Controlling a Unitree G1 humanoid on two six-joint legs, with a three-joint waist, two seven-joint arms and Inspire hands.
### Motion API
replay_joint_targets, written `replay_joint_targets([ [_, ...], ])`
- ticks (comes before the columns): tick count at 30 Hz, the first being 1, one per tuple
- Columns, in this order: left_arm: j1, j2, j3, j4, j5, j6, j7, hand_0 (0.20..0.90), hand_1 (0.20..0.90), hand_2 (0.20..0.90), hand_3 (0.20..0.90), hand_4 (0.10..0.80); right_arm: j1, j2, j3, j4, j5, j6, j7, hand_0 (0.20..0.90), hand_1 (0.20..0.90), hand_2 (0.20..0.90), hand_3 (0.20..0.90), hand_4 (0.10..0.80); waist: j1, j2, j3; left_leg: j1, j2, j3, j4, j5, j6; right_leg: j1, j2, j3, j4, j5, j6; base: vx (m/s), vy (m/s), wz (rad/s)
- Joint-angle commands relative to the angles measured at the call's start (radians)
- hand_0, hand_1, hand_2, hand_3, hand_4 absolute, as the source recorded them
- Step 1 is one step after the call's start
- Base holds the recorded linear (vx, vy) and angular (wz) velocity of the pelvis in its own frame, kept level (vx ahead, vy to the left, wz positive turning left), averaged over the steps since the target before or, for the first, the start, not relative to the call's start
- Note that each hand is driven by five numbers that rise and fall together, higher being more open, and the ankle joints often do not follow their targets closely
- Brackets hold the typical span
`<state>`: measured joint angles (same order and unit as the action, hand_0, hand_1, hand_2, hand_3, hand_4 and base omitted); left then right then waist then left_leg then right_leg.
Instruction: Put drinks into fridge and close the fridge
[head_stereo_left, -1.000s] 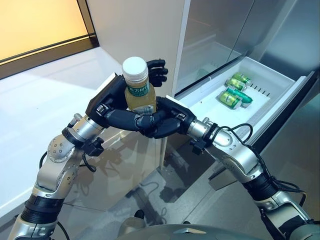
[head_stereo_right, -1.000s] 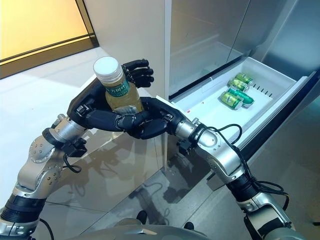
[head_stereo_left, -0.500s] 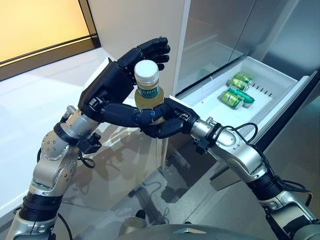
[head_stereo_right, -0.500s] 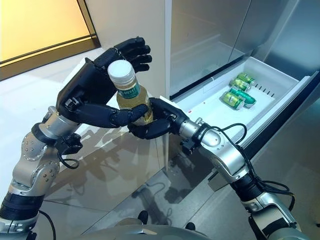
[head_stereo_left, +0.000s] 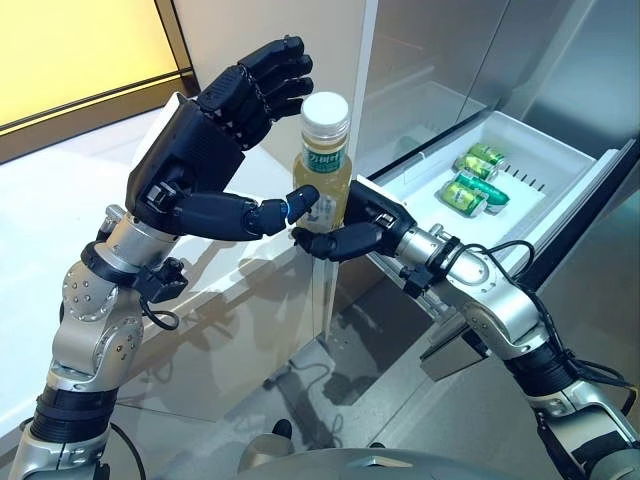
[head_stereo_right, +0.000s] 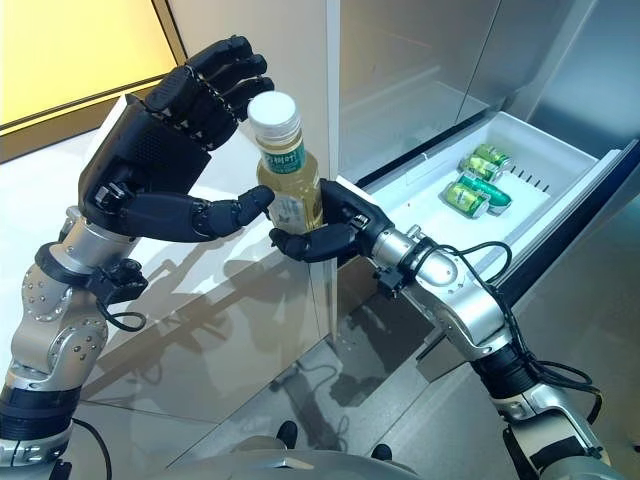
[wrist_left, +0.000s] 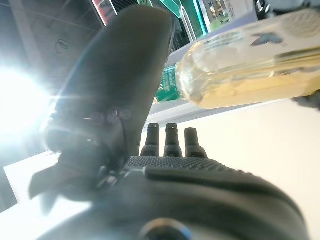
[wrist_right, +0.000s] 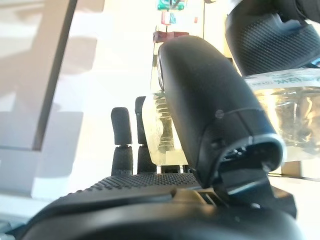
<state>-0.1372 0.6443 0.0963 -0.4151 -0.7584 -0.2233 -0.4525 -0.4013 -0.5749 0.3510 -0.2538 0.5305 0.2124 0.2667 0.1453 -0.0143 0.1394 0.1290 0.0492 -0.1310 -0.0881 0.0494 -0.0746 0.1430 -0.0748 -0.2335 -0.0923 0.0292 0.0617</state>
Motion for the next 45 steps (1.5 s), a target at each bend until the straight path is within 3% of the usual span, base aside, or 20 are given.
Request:
replay_joint_targets([
  [1, -0.027, 0.009, 0.059, -0.031, -0.114, -0.099, 0.054, 0.9, 0.9, 0.9, 0.9, 0.8, -0.127, 0.049, -0.125, -0.206, 0.126, -0.235, -0.024, 0.3, 0.3, 0.3, 0.2, 0.1, -0.025, -0.019, -0.127, -0.005, -0.108, 0.042, 0.001, -0.038, 0.092, 0.004, 0.032, 0.045, 0.017, 0.003, -0.009, 0.0, 0.0, 0.0],
  [12, 0.01, -0.157, 0.006, -0.044, -0.43, 0.032, -0.021, 0.9, 0.9, 0.9, 0.9, 0.8, -0.112, 0.054, -0.204, -0.242, 0.181, -0.227, -0.081, 0.3, 0.3, 0.3, 0.2, 0.1, -0.04, -0.029, -0.127, -0.004, -0.109, 0.042, 0.001, -0.041, 0.095, -0.001, 0.036, 0.055, 0.021, 0.005, -0.012, -0.004, 0.0, 0.0],
  [13, 0.021, -0.186, -0.012, -0.047, -0.506, 0.072, -0.039, 0.9, 0.9, 0.9, 0.9, 0.8, -0.106, 0.052, -0.221, -0.239, 0.183, -0.233, -0.086, 0.3, 0.3, 0.3, 0.2, 0.1, -0.045, -0.031, -0.126, -0.007, -0.109, 0.045, 0.001, -0.037, 0.096, -0.007, 0.037, 0.058, 0.023, 0.009, -0.013, 0.0, 0.0, 0.0],
  [20, 0.087, -0.303, -0.137, -0.023, -0.592, 0.252, -0.099, 0.9, 0.9, 0.9, 0.9, 0.8, -0.122, 0.017, -0.26, -0.245, 0.195, -0.233, -0.094, 0.3, 0.3, 0.3, 0.2, 0.1, -0.055, -0.033, -0.114, 0.0, -0.109, 0.051, 0.001, -0.047, 0.099, -0.003, 0.041, 0.067, 0.02, 0.01, -0.017, -0.005, 0.001, 0.0],
  [29, 0.2, -0.309, -0.205, 0.052, -0.653, 0.316, -0.188, 0.9, 0.9, 0.9, 0.9, 0.8, -0.113, -0.059, -0.322, -0.259, 0.245, -0.233, -0.129, 0.3, 0.3, 0.3, 0.2, 0.1, -0.057, -0.038, -0.106, -0.005, -0.11, 0.06, 0.001, -0.051, 0.097, -0.009, 0.041, 0.073, 0.017, 0.016, -0.02, 0.0, 0.0, 0.0],
  [38, 0.298, -0.33, -0.273, 0.095, -0.753, 0.497, -0.384, 0.9, 0.9, 0.9, 0.9, 0.8, -0.022, -0.123, -0.447, -0.259, 0.242, -0.285, -0.188, 0.3, 0.3, 0.3, 0.2, 0.1, -0.082, -0.043, -0.092, -0.01, -0.106, 0.081, 0.001, -0.057, 0.099, -0.024, 0.044, 0.095, 0.018, 0.021, -0.018, -0.027, 0.017, -0.06],
  [45, 0.33, -0.324, -0.325, 0.136, -0.809, 0.631, -0.432, 0.9, 0.9, 0.9, 0.9, 0.8, 0.034, -0.149, -0.491, -0.242, 0.244, -0.304, -0.212, 0.3, 0.3, 0.3, 0.2, 0.1, -0.104, -0.043, -0.082, -0.01, -0.104, 0.099, 0.001, -0.061, 0.101, -0.033, 0.045, 0.109, 0.022, 0.023, -0.014, -0.029, 0.007, -0.11],
])
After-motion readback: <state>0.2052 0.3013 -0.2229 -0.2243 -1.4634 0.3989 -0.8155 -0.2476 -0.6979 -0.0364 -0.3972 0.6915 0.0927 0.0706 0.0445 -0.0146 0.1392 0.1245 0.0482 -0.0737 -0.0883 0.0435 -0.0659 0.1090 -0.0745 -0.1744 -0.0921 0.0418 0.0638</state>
